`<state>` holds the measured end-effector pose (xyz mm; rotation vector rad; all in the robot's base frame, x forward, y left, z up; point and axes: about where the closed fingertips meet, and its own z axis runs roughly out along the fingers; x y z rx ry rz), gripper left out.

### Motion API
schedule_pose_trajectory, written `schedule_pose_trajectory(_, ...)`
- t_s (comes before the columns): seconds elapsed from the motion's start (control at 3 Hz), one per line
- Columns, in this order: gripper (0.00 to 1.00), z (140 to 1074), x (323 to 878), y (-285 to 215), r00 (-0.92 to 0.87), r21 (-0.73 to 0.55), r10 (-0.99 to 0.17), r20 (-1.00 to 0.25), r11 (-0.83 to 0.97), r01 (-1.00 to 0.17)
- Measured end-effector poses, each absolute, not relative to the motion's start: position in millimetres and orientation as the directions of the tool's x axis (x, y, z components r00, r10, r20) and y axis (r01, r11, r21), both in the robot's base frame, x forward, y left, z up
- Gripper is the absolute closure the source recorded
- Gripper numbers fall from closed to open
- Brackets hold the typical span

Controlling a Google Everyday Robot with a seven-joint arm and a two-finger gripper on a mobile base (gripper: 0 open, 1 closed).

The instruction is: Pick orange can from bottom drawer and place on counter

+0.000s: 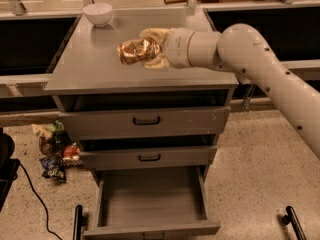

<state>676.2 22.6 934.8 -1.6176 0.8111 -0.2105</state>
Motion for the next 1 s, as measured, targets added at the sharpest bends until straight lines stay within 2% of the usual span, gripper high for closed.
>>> schedule_pose_trajectory(0.33,1.00,946.2,706.1,35.0,0.686,-0.885,-0.600,-0.412,0.083,-0.458)
schedule_pose_trajectory(0.67,1.00,946.2,706.2,35.0,0.686,-0.885,-0.600,-0.412,0.084,-0.459)
schedule_pose_trajectory(1.0,1.00,949.0,723.2,42.0,0.642,-0.843,-0.571,-0.511,0.188,-0.503)
